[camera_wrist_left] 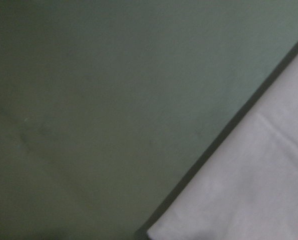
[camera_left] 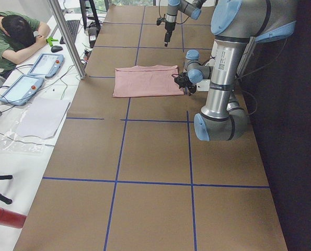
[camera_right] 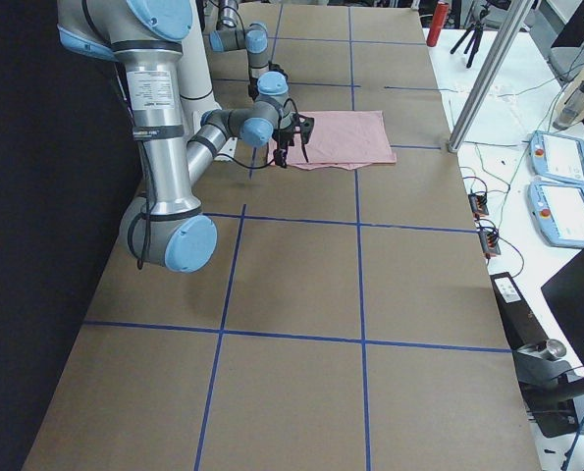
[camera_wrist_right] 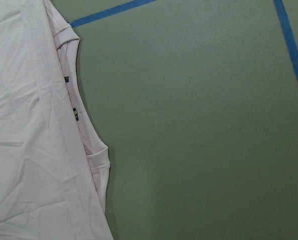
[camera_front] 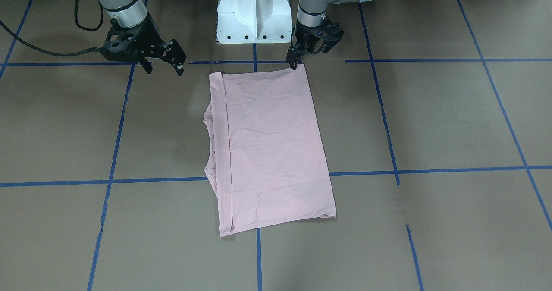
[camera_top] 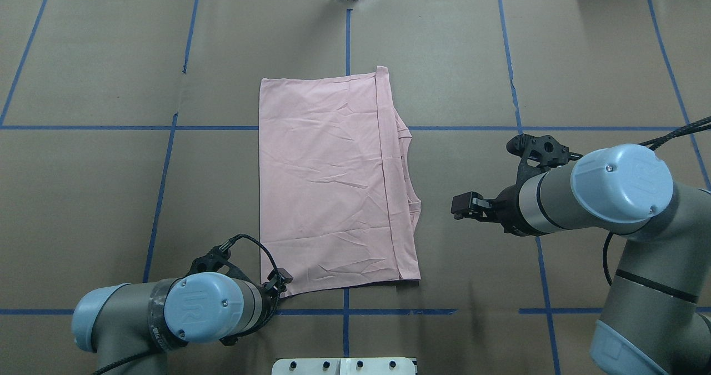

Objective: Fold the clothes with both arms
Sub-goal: 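Grasp the shirt's nearest corner with the left gripper, then lower the right gripper onto the shirt's other near corner and grasp it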

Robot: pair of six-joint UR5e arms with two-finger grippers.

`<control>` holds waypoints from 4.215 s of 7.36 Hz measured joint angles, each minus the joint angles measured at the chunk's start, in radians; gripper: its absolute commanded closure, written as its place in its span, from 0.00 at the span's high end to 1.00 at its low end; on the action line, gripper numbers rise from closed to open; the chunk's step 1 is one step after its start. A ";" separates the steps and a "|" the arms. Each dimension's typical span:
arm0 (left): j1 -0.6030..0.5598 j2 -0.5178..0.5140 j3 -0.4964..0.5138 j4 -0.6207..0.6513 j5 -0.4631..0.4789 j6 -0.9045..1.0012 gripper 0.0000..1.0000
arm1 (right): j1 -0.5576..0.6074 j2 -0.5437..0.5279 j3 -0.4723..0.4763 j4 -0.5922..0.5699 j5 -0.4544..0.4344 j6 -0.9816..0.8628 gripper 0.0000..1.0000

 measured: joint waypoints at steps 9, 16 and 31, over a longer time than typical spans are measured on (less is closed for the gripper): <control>-0.021 -0.017 0.039 0.001 0.020 -0.009 0.12 | 0.005 0.000 0.000 0.001 -0.001 -0.003 1.00; -0.020 -0.035 0.033 0.002 0.020 -0.003 0.00 | 0.009 0.000 0.001 0.000 0.001 -0.004 1.00; -0.071 -0.026 -0.042 -0.001 0.015 0.180 0.00 | -0.189 0.362 -0.381 -0.144 -0.096 0.408 1.00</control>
